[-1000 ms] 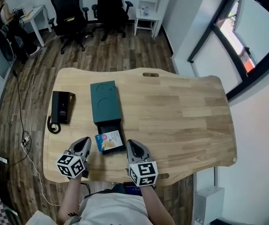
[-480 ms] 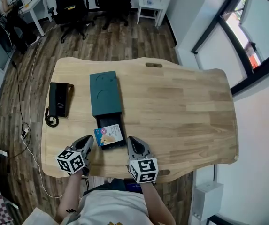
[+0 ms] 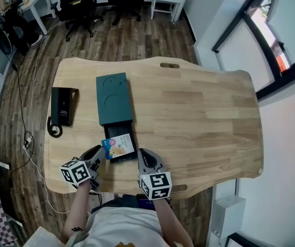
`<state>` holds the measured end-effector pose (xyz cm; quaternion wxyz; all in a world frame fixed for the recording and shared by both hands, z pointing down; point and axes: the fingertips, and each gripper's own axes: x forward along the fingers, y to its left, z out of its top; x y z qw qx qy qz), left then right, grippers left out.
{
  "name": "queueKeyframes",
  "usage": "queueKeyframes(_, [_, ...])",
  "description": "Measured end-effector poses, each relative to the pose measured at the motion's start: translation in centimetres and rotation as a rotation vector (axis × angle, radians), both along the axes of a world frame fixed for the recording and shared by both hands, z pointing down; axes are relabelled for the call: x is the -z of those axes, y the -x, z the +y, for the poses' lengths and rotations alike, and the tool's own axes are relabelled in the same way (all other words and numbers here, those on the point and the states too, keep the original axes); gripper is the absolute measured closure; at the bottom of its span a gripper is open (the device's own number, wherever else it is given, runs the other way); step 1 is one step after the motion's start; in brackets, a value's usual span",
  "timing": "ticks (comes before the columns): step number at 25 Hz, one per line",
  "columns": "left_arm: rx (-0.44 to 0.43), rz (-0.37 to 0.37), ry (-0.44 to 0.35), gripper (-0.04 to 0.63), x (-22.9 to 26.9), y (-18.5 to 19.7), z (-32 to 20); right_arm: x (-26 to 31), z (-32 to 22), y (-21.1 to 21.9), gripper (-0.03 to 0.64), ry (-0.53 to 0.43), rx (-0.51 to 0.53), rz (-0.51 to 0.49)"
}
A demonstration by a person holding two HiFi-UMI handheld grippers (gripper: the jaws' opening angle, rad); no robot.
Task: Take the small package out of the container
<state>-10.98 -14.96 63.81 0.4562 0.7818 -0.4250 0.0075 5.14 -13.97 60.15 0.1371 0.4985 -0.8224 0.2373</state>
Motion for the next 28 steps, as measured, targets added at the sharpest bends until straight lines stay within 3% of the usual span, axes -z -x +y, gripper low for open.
queueKeyframes(6, [-0.009, 0.004, 0.047, 0.491, -1.0, -0.3, -0.2, -0.5, 0.0, 0.0, 0.612, 0.011, 0.012, 0.022])
queueKeyframes(13, [0.001, -0.053, 0.082, 0.423, -2.1, -0.2, -0.6, -1.0, -0.4, -0.6, 0.612, 0.021, 0.005, 0.017])
queueKeyframes(21, [-0.02, -0.085, 0.103, 0.42, -2.7, -0.7, -1.0, -1.3, -0.7, -0.6, 0.612, 0.025, 0.012, 0.025])
queueKeyframes(28, [-0.028, -0.065, 0.123, 0.42, -3.0, -1.2, -1.1, -1.2, -0.9, -0.8, 0.612, 0.024, 0.012, 0.024])
